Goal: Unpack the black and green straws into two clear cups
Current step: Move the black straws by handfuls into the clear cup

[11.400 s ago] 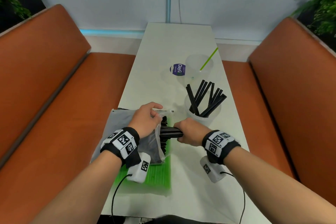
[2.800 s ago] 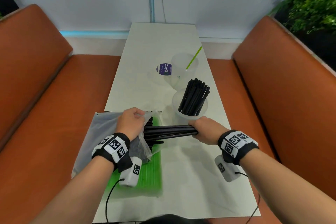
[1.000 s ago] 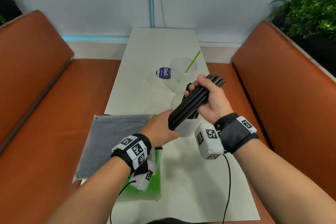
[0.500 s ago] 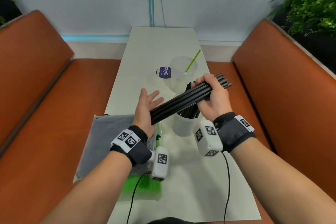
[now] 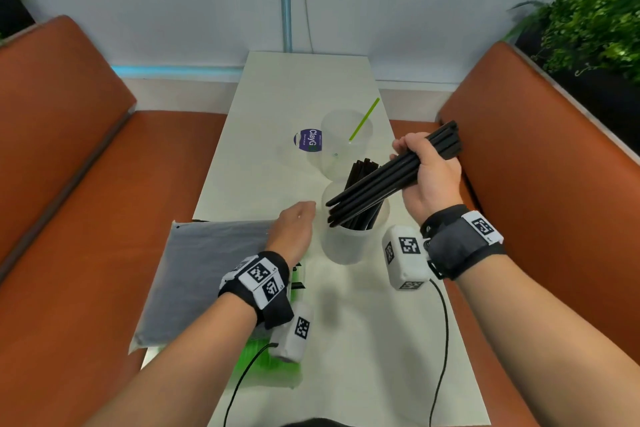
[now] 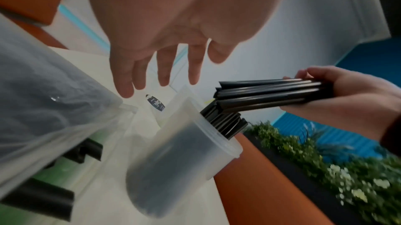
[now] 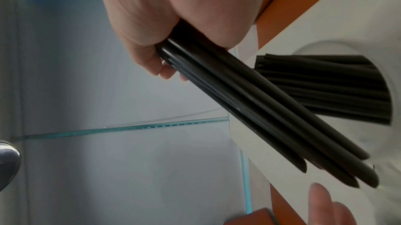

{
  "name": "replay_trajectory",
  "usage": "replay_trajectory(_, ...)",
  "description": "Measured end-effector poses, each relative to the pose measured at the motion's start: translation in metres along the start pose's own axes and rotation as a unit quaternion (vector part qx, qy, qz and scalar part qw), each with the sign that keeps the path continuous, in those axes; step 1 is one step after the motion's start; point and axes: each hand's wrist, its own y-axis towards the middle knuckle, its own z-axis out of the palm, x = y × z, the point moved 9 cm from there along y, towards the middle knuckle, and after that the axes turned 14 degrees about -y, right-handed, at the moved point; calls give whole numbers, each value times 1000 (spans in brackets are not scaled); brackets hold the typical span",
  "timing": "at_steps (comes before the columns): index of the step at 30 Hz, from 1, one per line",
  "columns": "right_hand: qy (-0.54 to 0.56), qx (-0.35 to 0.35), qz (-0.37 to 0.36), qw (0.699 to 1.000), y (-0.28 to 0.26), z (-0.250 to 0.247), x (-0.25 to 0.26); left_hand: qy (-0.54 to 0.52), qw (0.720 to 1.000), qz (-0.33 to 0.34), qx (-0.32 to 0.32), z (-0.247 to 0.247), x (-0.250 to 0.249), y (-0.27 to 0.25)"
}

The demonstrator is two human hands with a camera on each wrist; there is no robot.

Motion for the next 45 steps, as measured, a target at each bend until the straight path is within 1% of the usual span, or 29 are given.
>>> replay_trajectory(3,-56,-48,-17,997,14,-16,4,80,995,25,53,19,5,2)
replay_trajectory(5,-102,-67,-26,992,21,-23,3,121,990,24,67,29,7,3)
replay_trajectory(7,-131,-72,-33,988,25,-26,-1,156,984,6,86,39,12,4)
replay_trajectory(10,-167,-70,-19,983,31,-30,-18,219,968,-21,118,48,21,2)
replay_trajectory(13,-232,-47,-14,971,35,-30,-37,281,952,-7,124,49,23,1)
replay_trajectory(15,-262,-31,-3,964,38,-29,-51,291,949,2,124,49,23,2)
replay_trajectory(20,-285,-12,39,958,40,-26,-85,261,956,-16,134,47,27,7)
replay_trajectory(24,-347,-5,15,938,46,-22,-85,260,956,-25,132,46,26,14)
replay_trajectory(26,-399,-3,-20,917,52,-13,-73,261,956,-27,131,46,26,16)
replay_trajectory(27,-426,4,-48,904,55,-6,-64,259,956,-28,132,46,26,17)
replay_trajectory(28,-456,19,-79,886,57,4,-56,256,957,-29,132,47,26,17)
replay_trajectory(29,-493,43,-109,862,59,15,-51,252,958,-28,132,47,26,16)
replay_trajectory(30,-535,77,-134,830,59,27,-50,248,960,-24,130,47,26,16)
replay_trajectory(31,-583,116,-152,790,59,39,-53,245,961,-20,129,47,25,16)
replay_trajectory(33,-674,187,-162,696,56,57,-69,246,961,-17,127,47,24,16)
replay_trajectory(34,-712,209,-162,650,54,62,-77,250,960,-18,128,47,25,15)
replay_trajectory(35,-741,220,-168,612,53,65,-83,253,959,-20,129,47,25,16)
replay_trajectory(36,-761,220,-181,583,51,68,-87,255,958,-21,130,47,26,15)
replay_trajectory(37,-772,213,-201,564,49,71,-88,255,958,-19,130,47,26,15)
replay_trajectory(38,-777,203,-222,553,47,73,-87,256,958,-14,130,46,25,15)
replay_trajectory(40,-775,190,-256,546,44,76,-83,259,958,-7,126,46,25,14)
replay_trajectory(44,-752,158,-308,561,41,75,-68,263,956,-6,129,48,26,15)
replay_trajectory(45,-755,149,-315,556,41,73,-66,262,956,-10,130,48,27,15)
